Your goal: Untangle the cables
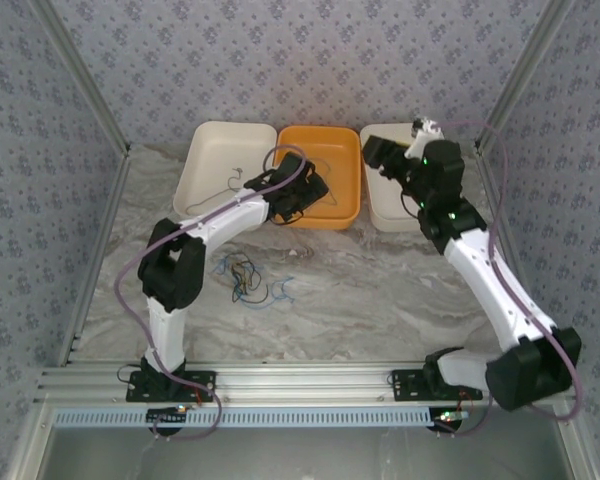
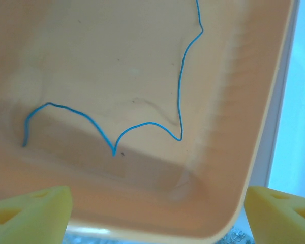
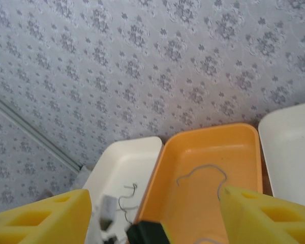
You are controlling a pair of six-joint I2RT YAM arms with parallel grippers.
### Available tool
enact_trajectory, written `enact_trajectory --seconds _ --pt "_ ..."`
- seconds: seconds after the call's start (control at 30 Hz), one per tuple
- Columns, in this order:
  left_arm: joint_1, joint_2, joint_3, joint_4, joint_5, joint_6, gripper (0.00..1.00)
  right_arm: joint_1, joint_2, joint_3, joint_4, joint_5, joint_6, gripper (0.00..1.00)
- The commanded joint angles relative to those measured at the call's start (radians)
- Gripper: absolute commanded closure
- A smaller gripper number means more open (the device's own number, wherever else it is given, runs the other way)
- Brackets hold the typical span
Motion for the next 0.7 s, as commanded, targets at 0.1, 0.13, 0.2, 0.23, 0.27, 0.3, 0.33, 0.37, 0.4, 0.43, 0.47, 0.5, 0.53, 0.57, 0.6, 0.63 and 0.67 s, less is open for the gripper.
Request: enact_trajectory --seconds 0.1,0.13,0.2,0.23,0.27,0.3,0.33,0.37,0.4,0.43,0.47,0.5,0.53,0.57,0.6,0.63,0.67 --pt "-0.018 -0.351 -0.139 -0.164 -0.207 -0.014 0.13 0.134 -0.281 -0.234 -0.133 0.154 -0.016 0.32" --pt "-0.020 -0.406 -0.195 -0.170 -0.217 -0.027 0.14 0.177 -0.316 -0.267 -0.156 0.186 -0.008 0.33" --pt "-0.021 -0.512 -0.306 -0.186 -0.216 -0.049 0.17 0.268 -0.361 -0.330 -0.184 0.238 0.011 0.34" --pt "-0.020 -0.561 -0.366 -0.201 -0.208 -0.056 0.19 0.317 -0.373 -0.363 -0.194 0.260 0.034 0.35" --pt "-0.016 -0.603 -0.420 -0.213 -0.187 -0.059 0.20 0.380 -0.371 -0.392 -0.198 0.282 0.057 0.37" --pt "-0.011 -0.635 -0.473 -0.227 -0.161 -0.062 0.21 0.433 -0.362 -0.416 -0.199 0.303 0.077 0.38" --pt "-0.009 -0.675 -0.532 -0.239 -0.143 -0.067 0.21 0.500 -0.341 -0.438 -0.199 0.333 0.102 0.38" --pt "-0.009 -0.713 -0.583 -0.247 -0.135 -0.073 0.21 0.553 -0.312 -0.457 -0.200 0.354 0.136 0.38" --pt "-0.007 -0.759 -0.647 -0.252 -0.132 -0.085 0.22 0.611 -0.273 -0.471 -0.190 0.368 0.169 0.38" --pt "-0.003 -0.808 -0.715 -0.244 -0.128 -0.094 0.22 0.663 -0.225 -0.483 -0.171 0.372 0.197 0.39" --pt "0.012 -0.856 -0.783 -0.230 -0.119 -0.101 0.23 0.708 -0.174 -0.490 -0.145 0.373 0.227 0.39" --pt "0.028 -0.893 -0.834 -0.220 -0.104 -0.104 0.23 0.739 -0.136 -0.493 -0.121 0.374 0.245 0.39" --pt "0.051 -0.930 -0.890 -0.209 -0.085 -0.103 0.24 0.786 -0.069 -0.483 -0.093 0.369 0.264 0.39" --pt "0.073 -0.959 -0.934 -0.197 -0.059 -0.097 0.25 0.819 -0.009 -0.466 -0.078 0.369 0.276 0.40" --pt "0.097 -0.976 -0.970 -0.187 -0.034 -0.089 0.26 0.841 0.038 -0.449 -0.066 0.371 0.282 0.40" --pt "0.119 -0.989 -0.999 -0.179 -0.008 -0.085 0.28 0.856 0.089 -0.432 -0.056 0.371 0.293 0.40" --pt "0.135 -0.999 -1.022 -0.170 0.011 -0.080 0.28 0.862 0.131 -0.413 -0.055 0.368 0.313 0.41"
